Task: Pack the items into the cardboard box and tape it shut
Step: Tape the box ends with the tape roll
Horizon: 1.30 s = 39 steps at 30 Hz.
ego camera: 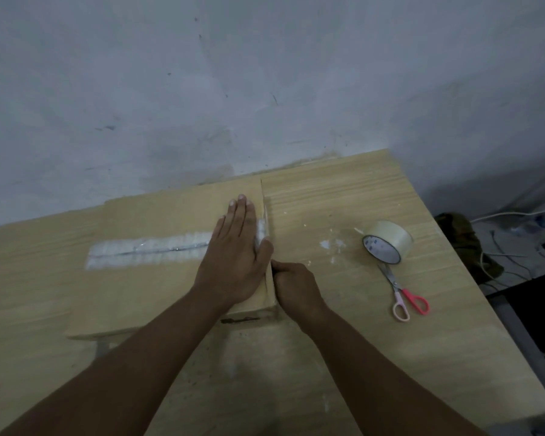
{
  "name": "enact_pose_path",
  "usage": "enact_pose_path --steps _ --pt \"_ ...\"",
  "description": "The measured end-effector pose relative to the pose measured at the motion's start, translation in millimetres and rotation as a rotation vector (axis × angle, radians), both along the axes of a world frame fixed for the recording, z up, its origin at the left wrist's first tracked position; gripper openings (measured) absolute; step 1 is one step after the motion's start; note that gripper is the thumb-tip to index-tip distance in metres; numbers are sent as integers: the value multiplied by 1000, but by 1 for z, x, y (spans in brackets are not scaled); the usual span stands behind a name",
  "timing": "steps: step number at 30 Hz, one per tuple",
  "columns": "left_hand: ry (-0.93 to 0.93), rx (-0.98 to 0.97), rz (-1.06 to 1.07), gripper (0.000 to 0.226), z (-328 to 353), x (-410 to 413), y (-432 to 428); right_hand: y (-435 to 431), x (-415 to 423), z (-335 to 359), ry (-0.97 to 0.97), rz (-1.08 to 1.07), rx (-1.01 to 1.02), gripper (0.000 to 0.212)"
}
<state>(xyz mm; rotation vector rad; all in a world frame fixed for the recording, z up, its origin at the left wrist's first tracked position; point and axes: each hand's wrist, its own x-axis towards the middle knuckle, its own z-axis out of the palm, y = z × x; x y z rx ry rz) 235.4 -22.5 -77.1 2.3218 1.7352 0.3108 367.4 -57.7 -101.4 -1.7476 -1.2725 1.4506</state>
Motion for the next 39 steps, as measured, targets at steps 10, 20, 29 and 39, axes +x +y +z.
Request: enact_pose_path --steps 10,20,29,39 --pt "-6 -14 -4 75 -2 -1 1 3 -7 16 25 -34 -59 42" --pt "-110 -53 14 64 -1 0 1 9 -4 -16 287 -132 -74 71" --pt "-330 -119 51 61 2 -1 0 -3 -8 15 396 -200 -92 56" --pt "-371 -118 64 66 3 -1 0 5 -15 32 324 -227 19 46"
